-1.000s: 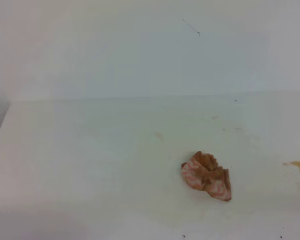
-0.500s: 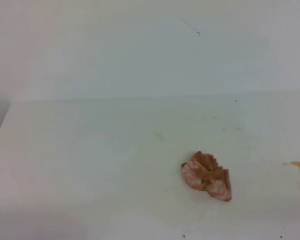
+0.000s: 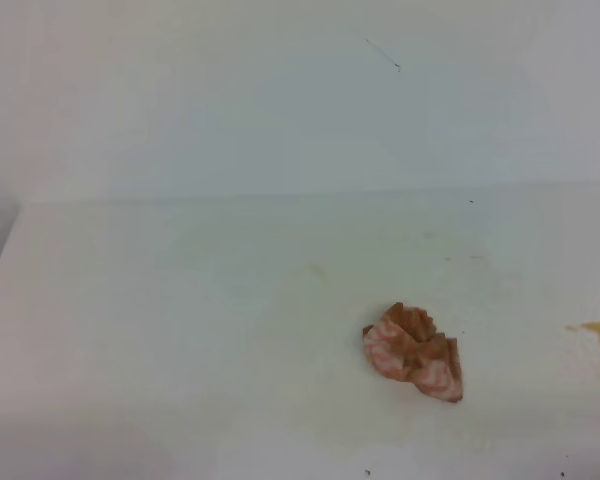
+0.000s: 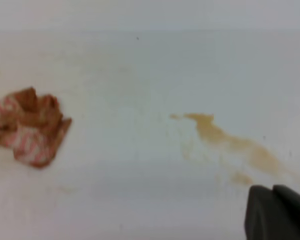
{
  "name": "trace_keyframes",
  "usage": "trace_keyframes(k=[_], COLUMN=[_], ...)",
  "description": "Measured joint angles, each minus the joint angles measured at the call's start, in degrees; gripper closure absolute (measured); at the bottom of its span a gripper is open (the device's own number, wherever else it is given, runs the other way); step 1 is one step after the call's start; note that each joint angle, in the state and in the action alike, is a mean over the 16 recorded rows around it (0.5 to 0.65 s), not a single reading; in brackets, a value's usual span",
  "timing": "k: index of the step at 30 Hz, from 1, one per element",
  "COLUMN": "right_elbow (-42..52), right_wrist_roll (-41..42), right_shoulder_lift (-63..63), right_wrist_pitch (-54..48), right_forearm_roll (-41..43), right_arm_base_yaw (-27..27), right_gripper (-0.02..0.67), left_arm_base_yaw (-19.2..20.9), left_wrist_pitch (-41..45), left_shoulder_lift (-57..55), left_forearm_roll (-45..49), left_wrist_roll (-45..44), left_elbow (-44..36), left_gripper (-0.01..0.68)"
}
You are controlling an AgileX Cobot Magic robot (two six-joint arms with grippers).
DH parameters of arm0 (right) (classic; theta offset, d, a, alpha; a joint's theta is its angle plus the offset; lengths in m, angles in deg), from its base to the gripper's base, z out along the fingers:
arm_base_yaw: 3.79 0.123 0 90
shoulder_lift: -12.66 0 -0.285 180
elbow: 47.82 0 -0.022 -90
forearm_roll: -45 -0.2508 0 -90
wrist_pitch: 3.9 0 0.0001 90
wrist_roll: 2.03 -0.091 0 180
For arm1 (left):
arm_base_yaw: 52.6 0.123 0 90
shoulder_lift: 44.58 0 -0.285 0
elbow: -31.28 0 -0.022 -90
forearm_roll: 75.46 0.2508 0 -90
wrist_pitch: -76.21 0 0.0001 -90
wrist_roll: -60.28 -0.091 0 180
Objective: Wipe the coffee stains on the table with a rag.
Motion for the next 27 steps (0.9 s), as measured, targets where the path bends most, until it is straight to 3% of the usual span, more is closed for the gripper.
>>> trace_keyframes(k=[15,27], right_elbow=[1.8,1.8], right_wrist_roll=[0.3,0.6], right_shoulder_lift=[0.5,0.6], right_wrist_pitch=[0.9,1.0], right_forearm_roll=[-0.5,-0.5], right_arm_base_yaw=[-0.2,-3.7], right_gripper=[0.652,0.652], left_arm_base_yaw=[0.0,0.0], left_wrist_pitch=[0.0,0.0], left_shoulder_lift=[0.0,0.0], left_forearm_roll=[0.0,0.0], left_wrist_roll=[0.0,0.0], left_elbow=[0.0,0.0], left_gripper=[0.678,0.678])
